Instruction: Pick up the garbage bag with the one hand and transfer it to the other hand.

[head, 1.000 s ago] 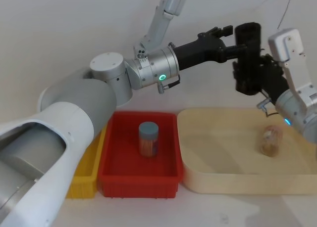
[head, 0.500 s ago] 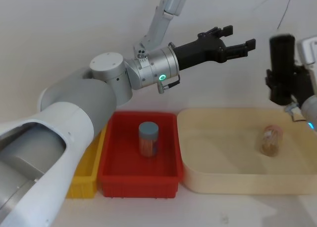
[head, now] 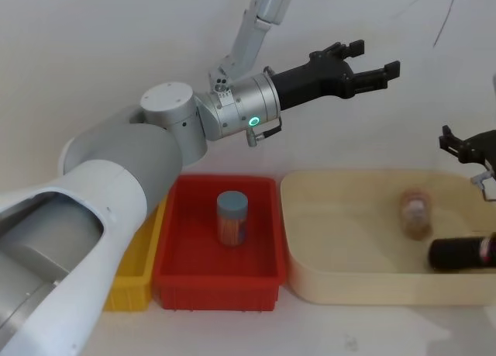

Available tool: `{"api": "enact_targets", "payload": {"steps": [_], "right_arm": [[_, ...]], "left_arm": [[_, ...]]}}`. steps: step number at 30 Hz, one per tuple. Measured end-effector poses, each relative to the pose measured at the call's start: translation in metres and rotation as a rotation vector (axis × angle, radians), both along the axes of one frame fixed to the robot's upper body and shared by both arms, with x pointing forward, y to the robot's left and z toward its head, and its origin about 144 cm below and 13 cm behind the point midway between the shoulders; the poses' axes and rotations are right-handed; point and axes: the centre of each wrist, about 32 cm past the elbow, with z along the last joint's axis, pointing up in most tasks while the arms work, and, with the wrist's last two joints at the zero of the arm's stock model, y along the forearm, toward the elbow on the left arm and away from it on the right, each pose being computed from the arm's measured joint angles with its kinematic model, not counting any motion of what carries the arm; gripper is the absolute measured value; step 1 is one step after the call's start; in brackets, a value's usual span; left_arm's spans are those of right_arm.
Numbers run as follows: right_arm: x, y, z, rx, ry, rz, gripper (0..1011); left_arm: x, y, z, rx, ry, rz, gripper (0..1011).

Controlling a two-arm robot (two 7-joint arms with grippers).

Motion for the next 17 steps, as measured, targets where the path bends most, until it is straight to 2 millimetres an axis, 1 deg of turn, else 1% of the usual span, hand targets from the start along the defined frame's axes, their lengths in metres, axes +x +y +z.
{"api": "enact_targets", "payload": {"steps": [17], "right_arm": [[0.0004,-0.0074,-0.0024,0.006,0.017,-0.038,1001]], "left_arm": [[0.0000,0.0000,0.0000,0.000,0.000,0.000,1002]]}}
